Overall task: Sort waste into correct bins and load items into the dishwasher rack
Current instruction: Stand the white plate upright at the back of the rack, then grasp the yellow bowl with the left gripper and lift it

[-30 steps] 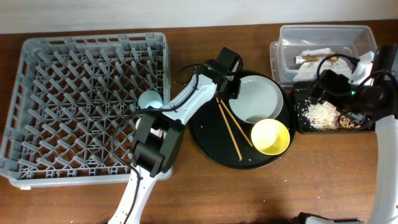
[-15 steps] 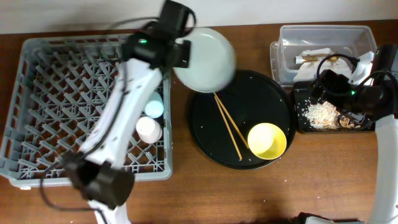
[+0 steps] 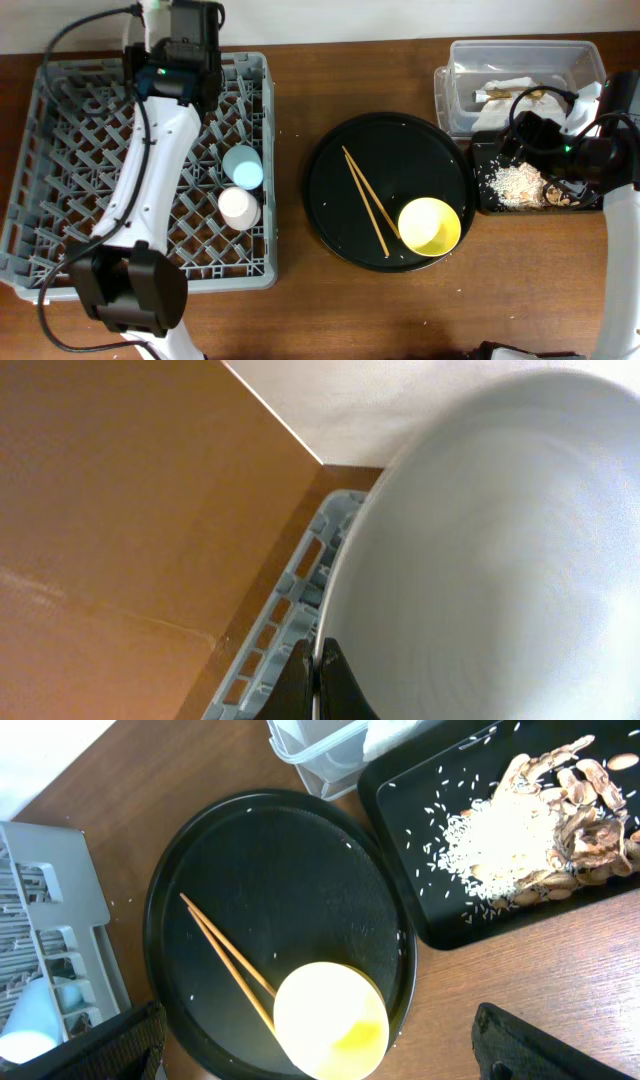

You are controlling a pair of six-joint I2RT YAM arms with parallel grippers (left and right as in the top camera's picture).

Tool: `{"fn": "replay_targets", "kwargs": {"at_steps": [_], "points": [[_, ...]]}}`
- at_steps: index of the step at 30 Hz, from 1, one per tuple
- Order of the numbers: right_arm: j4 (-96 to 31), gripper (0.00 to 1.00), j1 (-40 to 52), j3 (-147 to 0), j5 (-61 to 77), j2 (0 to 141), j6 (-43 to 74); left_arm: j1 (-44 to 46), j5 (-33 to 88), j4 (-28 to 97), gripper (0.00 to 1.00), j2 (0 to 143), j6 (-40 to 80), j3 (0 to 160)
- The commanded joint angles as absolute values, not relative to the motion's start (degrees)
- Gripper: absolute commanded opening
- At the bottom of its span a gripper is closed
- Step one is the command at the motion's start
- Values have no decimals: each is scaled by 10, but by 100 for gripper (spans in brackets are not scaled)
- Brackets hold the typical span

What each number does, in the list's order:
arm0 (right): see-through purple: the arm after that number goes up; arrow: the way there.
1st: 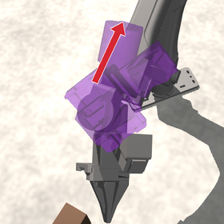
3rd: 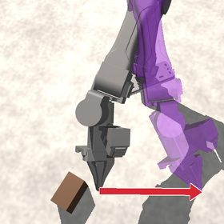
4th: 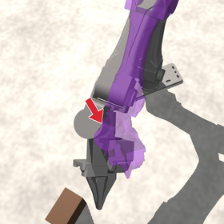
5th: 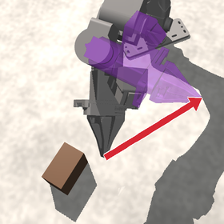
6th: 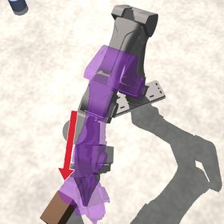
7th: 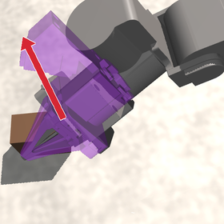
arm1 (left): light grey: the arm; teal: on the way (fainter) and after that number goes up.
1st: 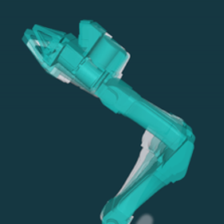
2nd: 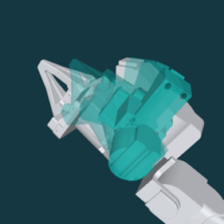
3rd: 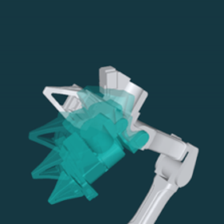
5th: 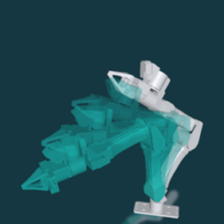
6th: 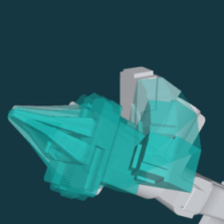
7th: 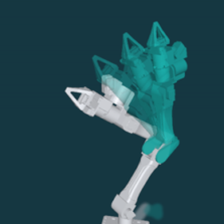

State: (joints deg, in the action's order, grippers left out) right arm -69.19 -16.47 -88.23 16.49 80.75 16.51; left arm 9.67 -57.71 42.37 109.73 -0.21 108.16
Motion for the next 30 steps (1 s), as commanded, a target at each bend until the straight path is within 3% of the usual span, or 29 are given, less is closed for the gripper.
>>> {"fn": "replay_targets", "kwargs": {"at_steps": [1, 5, 17, 18, 20, 21, 24, 26, 30], "points": [[-692, 98, -165, -887, 158, 809, 163, 97, -587, 338, 1, 1100, -62, 1018], [-692, 98, -165, -887, 158, 809, 163, 82, -582, 266, 0, 1117, -61, 971], [-692, 98, -165, -887, 158, 809, 163, 75, -544, 266, 0, 1167, -61, 971], [-692, 99, -165, -887, 158, 809, 163, 85, -544, 266, 4, 1167, -61, 971], [-692, 98, -165, -887, 158, 809, 163, 98, -542, 266, 51, 1167, -61, 971], [-692, 98, -165, -887, 158, 809, 163, 102, -542, 266, 63, 1167, -61, 971], [-692, 98, -165, -887, 158, 809, 163, 135, -538, 270, 70, 1155, -61, 971], [-692, 99, -165, -887, 158, 809, 163, 168, -472, 286, 74, 1112, -39, 971], [-693, 98, -165, -887, 160, 809, 163, 204, 30, 457, 75, 1034, 48, 971]]}}
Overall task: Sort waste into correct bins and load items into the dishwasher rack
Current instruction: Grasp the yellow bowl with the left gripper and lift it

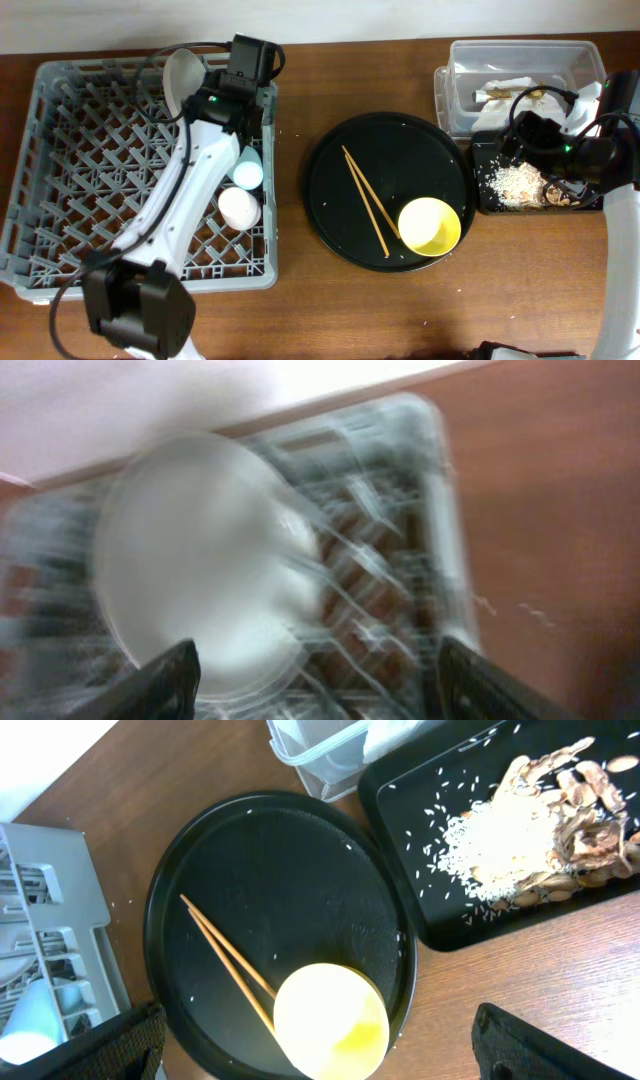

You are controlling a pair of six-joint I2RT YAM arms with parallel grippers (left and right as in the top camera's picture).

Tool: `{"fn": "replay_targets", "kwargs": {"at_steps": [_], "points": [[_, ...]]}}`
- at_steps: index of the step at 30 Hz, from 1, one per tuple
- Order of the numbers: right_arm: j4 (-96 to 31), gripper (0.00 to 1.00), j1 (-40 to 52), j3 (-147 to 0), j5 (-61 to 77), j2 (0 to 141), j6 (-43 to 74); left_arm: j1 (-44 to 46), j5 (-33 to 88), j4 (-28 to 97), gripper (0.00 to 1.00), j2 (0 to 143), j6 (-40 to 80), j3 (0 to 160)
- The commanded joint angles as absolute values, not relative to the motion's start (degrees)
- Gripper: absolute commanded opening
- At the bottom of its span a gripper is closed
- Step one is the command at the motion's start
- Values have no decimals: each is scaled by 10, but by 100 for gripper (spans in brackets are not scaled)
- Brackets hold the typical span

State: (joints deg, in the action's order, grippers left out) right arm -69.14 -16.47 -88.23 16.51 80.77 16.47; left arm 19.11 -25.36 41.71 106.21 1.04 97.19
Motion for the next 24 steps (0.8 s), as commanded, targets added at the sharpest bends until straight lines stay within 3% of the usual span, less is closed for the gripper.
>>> {"fn": "replay_targets", "kwargs": {"at_steps": [1, 5, 12, 21, 24], "points": [[-694, 98, -165, -887, 160, 809, 163, 220, 129, 497, 71, 1039, 50, 971], [-697, 99, -165, -887, 160, 809, 163, 287, 156, 530, 71, 1041, 57, 971], [-697, 98, -165, -887, 160, 809, 163, 440, 157, 434, 70, 1175, 185, 971], [-697, 98, -165, -887, 160, 809, 163, 455, 207, 415, 71, 1257, 182, 971], [-697, 99, -165, -887, 161, 809, 163, 455, 206, 411, 59, 1263, 177, 971]]}}
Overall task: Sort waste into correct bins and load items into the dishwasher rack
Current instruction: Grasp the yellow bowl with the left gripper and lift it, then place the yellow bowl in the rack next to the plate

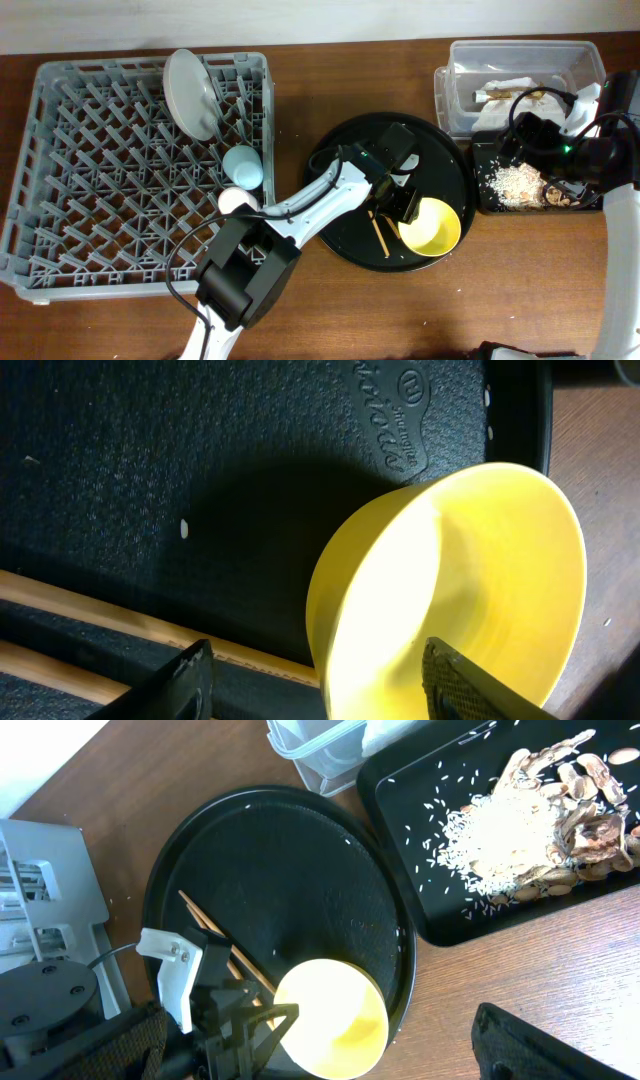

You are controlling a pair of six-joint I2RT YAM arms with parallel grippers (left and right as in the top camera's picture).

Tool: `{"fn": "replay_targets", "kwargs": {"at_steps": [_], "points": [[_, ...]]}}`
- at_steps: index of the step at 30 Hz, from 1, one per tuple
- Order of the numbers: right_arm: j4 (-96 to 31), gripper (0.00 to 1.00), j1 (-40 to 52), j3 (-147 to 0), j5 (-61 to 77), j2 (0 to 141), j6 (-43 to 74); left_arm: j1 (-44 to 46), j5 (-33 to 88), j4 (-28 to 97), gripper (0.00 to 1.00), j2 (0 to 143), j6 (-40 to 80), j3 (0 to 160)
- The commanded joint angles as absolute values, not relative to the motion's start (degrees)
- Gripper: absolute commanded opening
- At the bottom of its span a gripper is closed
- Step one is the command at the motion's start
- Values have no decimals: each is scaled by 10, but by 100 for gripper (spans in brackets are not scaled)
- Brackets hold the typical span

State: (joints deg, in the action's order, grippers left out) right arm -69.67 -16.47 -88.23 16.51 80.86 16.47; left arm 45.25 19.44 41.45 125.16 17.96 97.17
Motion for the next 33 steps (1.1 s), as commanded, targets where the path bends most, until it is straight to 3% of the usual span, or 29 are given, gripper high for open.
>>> {"fn": "replay_targets", "kwargs": {"at_steps": [1, 3, 7, 9, 13, 16, 21, 26, 30, 33], "points": [[-699, 98, -165, -887, 160, 809, 163, 455, 208, 409, 52, 1267, 178, 971], [-701, 99, -165, -887, 160, 809, 163, 454, 208, 407, 29, 1268, 178, 971], [-701, 98, -165, -887, 160, 809, 163, 454, 213, 403, 20, 1276, 178, 971], [-701, 98, -165, -887, 160, 809, 163, 451, 213, 401, 0, 1276, 178, 971], [-701, 98, -165, -887, 160, 809, 163, 437, 244, 403, 0, 1271, 178, 977], [-701, 98, -165, -887, 160, 809, 163, 399, 215, 447, 0, 1187, 156, 1012], [-697, 98, -165, -887, 160, 809, 163, 270, -187, 513, 0, 966, 153, 1015], [-694, 98, -165, -887, 160, 809, 163, 242, -606, 445, 0, 990, 61, 1015], [-694, 99, -165, -887, 159, 809, 163, 241, -715, 274, 0, 1114, -108, 1015], [-694, 98, -165, -887, 158, 809, 163, 228, -733, 248, 0, 1191, -121, 1015]]}}
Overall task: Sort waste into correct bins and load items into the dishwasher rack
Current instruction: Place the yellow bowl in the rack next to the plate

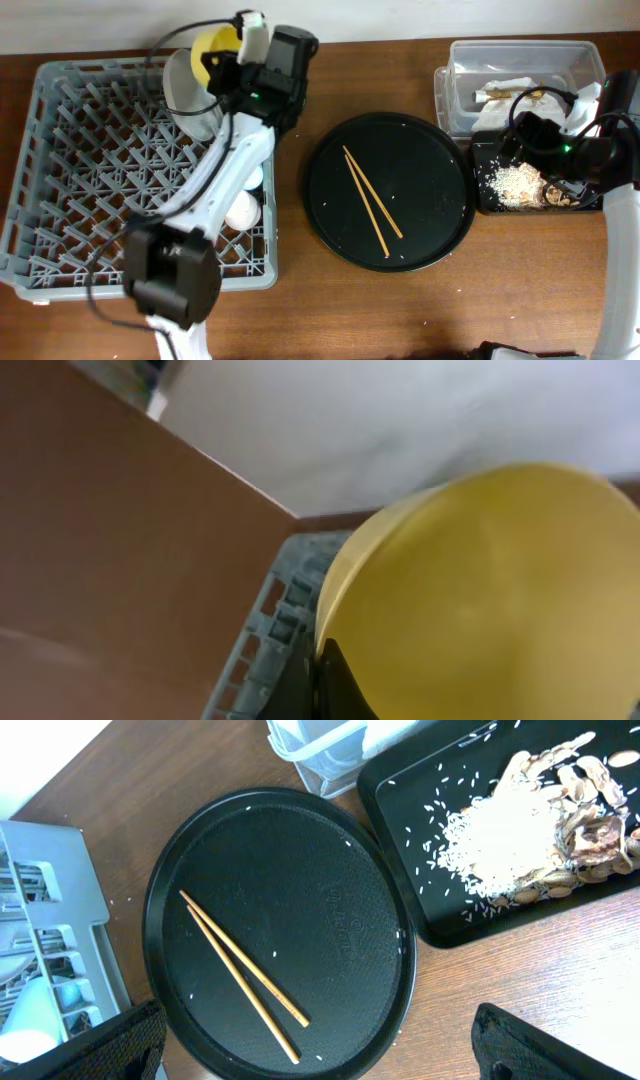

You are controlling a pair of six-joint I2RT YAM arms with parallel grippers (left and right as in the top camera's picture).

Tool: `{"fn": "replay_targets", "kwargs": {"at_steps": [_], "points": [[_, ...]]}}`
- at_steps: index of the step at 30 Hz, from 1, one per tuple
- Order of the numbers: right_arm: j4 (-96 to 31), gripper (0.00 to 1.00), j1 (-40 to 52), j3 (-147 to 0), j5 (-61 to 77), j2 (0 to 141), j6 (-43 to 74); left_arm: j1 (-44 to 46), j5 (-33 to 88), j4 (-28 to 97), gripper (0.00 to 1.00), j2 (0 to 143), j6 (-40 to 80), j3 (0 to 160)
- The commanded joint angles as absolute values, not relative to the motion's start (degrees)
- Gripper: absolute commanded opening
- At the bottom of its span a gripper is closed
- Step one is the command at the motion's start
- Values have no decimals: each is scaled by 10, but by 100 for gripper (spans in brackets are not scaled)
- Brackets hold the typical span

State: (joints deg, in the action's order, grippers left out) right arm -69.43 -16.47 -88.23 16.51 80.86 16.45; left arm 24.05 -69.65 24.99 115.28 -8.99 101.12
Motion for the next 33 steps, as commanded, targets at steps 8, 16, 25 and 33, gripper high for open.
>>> {"fn": "replay_targets", "kwargs": {"at_steps": [8, 16, 25, 33], "points": [[-694, 98, -165, -887, 158, 811, 163, 184, -715, 230, 0, 1258, -121, 1015], [-695, 99, -165, -887, 158, 812, 163, 211, -653, 232, 0, 1258, -121, 1015], [-694, 98, -165, -887, 158, 812, 163, 230, -608, 262, 25, 1258, -121, 1013], [-695, 98, -165, -887, 158, 812, 163, 298, -571, 288, 26, 1258, -115, 1013]]}}
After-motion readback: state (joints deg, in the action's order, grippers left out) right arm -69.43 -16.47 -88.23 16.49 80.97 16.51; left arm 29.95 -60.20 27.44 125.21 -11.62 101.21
